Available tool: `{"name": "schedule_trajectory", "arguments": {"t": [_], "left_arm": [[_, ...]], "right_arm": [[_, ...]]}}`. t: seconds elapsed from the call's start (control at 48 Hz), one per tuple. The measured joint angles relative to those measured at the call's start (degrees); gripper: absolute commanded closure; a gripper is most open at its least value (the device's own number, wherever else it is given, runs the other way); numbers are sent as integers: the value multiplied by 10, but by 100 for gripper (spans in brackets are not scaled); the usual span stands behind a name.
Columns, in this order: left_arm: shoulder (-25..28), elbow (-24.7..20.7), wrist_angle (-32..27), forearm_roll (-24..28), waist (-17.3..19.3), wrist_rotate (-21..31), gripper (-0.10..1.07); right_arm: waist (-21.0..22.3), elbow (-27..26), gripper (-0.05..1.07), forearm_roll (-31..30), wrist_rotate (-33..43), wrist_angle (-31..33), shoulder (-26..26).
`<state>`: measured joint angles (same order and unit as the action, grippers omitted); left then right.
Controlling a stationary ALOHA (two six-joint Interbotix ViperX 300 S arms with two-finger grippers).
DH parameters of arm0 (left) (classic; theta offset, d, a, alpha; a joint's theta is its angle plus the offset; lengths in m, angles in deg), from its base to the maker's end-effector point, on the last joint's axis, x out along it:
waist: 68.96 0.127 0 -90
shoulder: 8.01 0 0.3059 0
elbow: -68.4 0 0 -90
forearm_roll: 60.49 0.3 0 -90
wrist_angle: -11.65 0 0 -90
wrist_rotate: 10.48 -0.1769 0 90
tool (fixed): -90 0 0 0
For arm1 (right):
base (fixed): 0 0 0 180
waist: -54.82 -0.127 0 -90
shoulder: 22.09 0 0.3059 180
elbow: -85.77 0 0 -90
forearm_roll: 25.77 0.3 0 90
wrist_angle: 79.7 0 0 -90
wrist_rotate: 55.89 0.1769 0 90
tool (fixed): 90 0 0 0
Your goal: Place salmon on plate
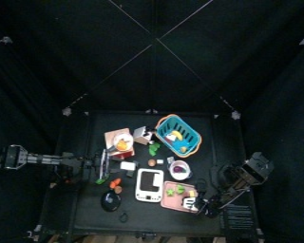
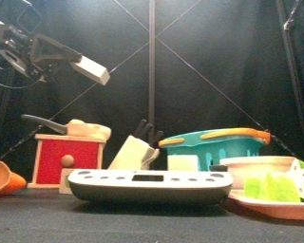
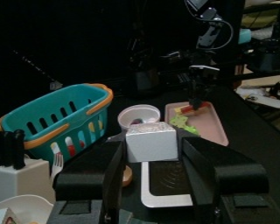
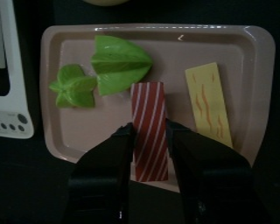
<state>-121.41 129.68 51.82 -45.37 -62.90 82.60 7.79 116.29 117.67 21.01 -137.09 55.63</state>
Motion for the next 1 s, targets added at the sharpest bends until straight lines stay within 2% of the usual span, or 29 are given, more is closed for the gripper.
{"name": "schedule_trajectory", "arguments": {"t": [0.229,0.792,1.0], "left_arm": [[0,0,0,0,0,0,43],[0,0,0,0,0,0,43],[0,0,0,0,0,0,43]], "right_arm": [[3,2,13,-2,0,0,-4],[13,2,13,-42,-2,11,-4],[23,3,13,-92,-4,11,35]]}}
